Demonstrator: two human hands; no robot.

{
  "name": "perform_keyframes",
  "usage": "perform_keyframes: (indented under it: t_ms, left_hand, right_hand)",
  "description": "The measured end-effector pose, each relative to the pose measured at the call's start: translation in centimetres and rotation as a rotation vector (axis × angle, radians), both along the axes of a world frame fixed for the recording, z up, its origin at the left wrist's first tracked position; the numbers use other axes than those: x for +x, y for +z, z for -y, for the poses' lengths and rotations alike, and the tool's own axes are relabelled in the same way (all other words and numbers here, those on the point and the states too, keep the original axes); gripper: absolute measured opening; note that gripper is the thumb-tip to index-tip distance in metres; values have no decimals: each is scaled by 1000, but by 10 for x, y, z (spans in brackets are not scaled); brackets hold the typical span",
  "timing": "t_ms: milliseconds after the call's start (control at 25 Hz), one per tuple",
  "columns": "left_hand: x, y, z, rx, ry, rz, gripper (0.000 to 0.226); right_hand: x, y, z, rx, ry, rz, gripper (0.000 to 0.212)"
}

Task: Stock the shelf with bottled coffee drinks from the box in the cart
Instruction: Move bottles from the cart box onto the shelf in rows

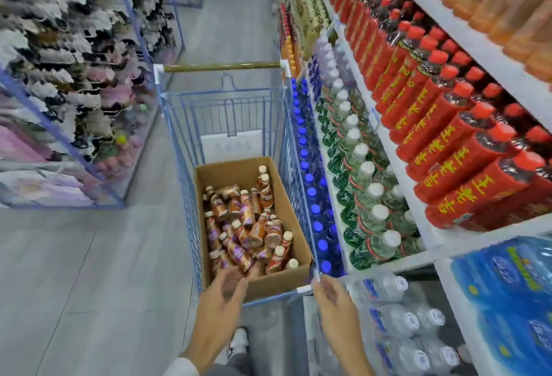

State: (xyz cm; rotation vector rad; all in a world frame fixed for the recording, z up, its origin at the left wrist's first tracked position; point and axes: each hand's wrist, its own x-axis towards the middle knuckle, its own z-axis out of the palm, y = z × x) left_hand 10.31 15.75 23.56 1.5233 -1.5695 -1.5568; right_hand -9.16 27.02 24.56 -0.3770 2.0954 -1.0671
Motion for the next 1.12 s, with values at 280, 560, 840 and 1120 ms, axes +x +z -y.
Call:
perform_keyframes:
  t_ms: [280,560,840,1120]
  left_hand:
    - [9,-11,59,71,206,33,12]
    - [-36,-63,131,162,353,118,17]
    - [-125,-181,286,327,482,234,45]
    - [-145,-300,351,349,343,695,68]
  right_hand:
    - [3,-16,87,106,187,59,28]
    - [-21,-57,157,249,334,148,26]
    - [-66,-101,209,350,314,210,24]
    - [-88,-137,218,412,188,217,16]
